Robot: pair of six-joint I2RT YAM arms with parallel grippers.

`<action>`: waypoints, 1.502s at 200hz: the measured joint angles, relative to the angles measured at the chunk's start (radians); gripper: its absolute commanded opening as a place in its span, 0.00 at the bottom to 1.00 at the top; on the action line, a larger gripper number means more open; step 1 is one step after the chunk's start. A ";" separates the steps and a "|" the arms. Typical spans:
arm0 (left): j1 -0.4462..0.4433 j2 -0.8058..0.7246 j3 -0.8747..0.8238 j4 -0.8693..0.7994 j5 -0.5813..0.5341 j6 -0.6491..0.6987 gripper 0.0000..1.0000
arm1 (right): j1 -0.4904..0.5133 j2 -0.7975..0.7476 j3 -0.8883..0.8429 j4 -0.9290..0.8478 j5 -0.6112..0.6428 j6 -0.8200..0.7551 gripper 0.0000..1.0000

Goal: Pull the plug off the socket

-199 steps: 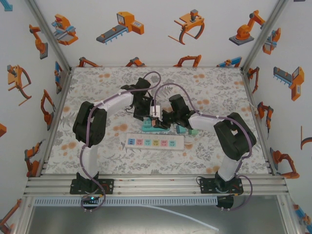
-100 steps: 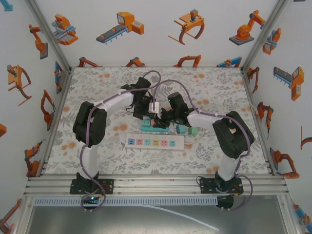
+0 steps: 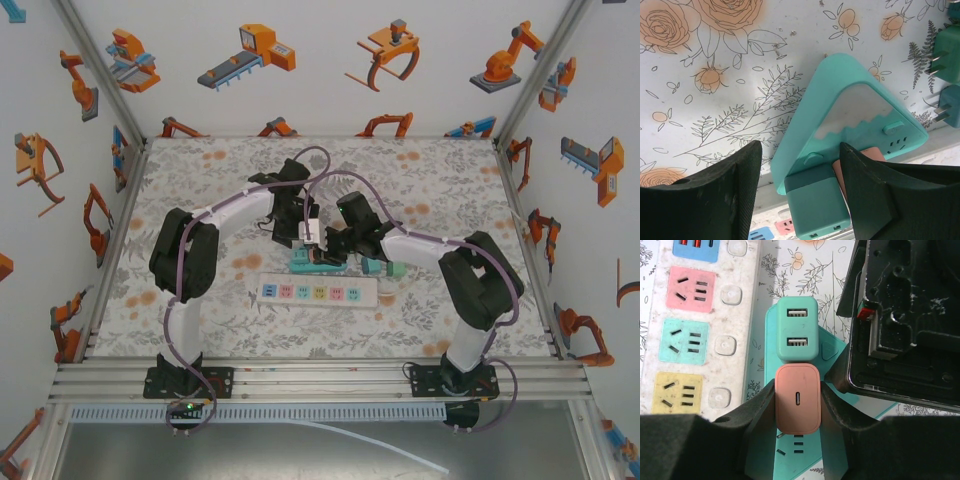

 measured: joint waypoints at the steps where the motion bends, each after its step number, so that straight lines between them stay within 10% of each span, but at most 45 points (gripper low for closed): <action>1: 0.000 0.000 0.000 0.000 0.000 0.000 0.61 | 0.000 0.000 0.000 0.000 0.001 -0.001 0.18; 207: -0.001 0.003 0.019 -0.031 -0.034 0.000 0.61 | 0.029 -0.064 0.012 -0.087 0.016 -0.069 0.17; 300: 0.001 0.006 0.026 -0.021 -0.051 0.000 0.61 | -0.008 -0.134 -0.069 0.237 -0.127 0.124 0.15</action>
